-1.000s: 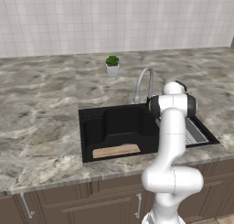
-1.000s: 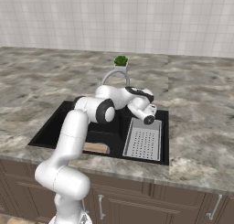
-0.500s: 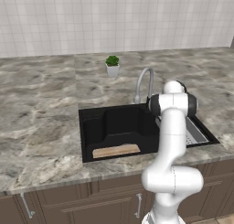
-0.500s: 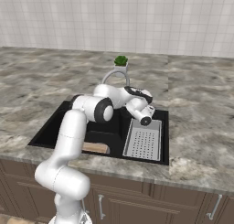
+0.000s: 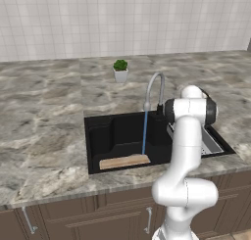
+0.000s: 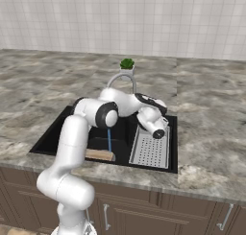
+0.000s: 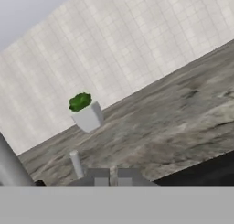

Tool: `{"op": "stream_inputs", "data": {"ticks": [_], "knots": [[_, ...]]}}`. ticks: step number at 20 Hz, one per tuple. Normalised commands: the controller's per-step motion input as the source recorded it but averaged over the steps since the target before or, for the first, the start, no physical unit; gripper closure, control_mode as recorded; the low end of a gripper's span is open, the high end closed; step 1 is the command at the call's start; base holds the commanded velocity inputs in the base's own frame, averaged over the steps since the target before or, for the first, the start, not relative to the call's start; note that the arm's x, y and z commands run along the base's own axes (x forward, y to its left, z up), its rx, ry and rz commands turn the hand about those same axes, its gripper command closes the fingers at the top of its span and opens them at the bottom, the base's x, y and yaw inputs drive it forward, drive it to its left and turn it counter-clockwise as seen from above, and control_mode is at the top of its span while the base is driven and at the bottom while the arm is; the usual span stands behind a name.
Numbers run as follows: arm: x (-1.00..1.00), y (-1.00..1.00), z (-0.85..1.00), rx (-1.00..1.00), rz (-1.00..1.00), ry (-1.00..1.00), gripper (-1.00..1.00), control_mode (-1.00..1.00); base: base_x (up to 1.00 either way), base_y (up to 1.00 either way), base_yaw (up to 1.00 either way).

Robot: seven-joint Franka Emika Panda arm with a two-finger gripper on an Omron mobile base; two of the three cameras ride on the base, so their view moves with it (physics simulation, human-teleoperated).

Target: Turn on the sink faucet with hot water and rinse the cutting board for ten seconds, then turn off the faucet. Push the cutting board to reach the water if necessary.

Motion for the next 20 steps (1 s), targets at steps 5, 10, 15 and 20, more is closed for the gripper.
{"op": "stream_inputs", "data": {"ticks": [5, 10, 15, 20], "knots": [[-0.68, -1.0, -0.02, 0.12, 0.0, 0.0, 1.0, -1.0, 0.0, 0.0, 0.0], [-0.28, -0.32, 0.35, 0.02, -0.07, 0.15, 1.0, -1.0, 0.0, 0.0, 0.0], [-0.43, 0.49, 0.38, 0.0, -0.17, 0.25, 1.0, -1.0, 0.0, 0.0, 0.0], [-0.33, 0.45, 0.28, -0.02, -0.12, 0.35, 1.0, -1.0, 0.0, 0.0, 0.0]]}}
